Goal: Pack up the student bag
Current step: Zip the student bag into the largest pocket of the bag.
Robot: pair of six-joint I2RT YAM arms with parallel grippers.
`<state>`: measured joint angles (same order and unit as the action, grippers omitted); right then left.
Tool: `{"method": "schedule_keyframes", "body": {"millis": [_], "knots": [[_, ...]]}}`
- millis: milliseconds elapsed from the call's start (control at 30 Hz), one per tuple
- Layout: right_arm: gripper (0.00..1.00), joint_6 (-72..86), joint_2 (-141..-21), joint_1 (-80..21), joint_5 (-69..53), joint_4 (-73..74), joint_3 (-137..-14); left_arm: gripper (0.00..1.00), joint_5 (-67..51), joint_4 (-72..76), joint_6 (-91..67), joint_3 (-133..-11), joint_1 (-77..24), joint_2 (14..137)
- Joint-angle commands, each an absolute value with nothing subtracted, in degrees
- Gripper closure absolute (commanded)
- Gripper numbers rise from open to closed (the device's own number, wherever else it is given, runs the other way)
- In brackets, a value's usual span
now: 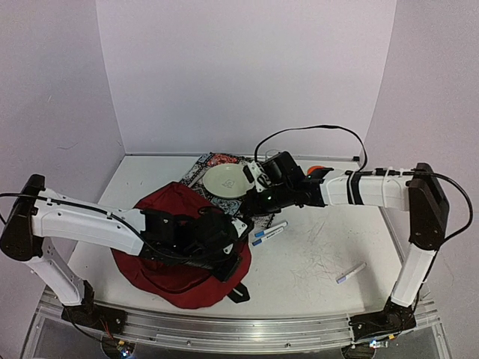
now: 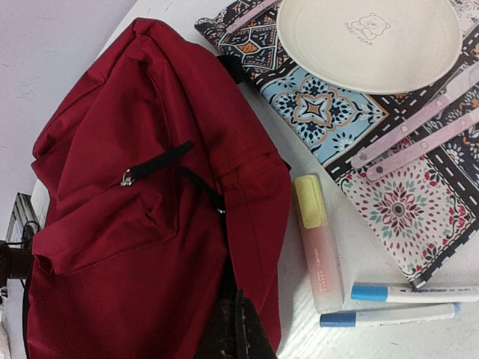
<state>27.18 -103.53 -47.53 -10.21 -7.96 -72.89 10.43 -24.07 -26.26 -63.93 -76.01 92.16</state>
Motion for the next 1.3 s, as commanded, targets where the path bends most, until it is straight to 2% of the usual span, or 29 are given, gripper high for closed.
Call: {"method": "schedule_keyframes", "body": {"millis": [0,367,767,1267], "knots": [[1.00,24.71,-106.96,-45.38,-6.65,-10.69,-79.34,1.00,3.48,-26.86,-25.71,-60.72,-79.28,85.79],[1.00,22.10,-117.27,-45.29,-8.26,-10.63,-89.28,1.00,2.23,-26.97,-24.04,-56.39,-81.72,78.54],[1.00,21.96,-126.85,-45.32,-9.43,-10.72,-101.46,1.00,3.80,-26.98,-21.99,-56.67,-86.64,76.70],[1.00,23.49,-127.30,-43.26,-9.85,-10.46,-103.72,1.00,5.05,-26.55,-24.14,-50.98,-88.13,73.52]]}}
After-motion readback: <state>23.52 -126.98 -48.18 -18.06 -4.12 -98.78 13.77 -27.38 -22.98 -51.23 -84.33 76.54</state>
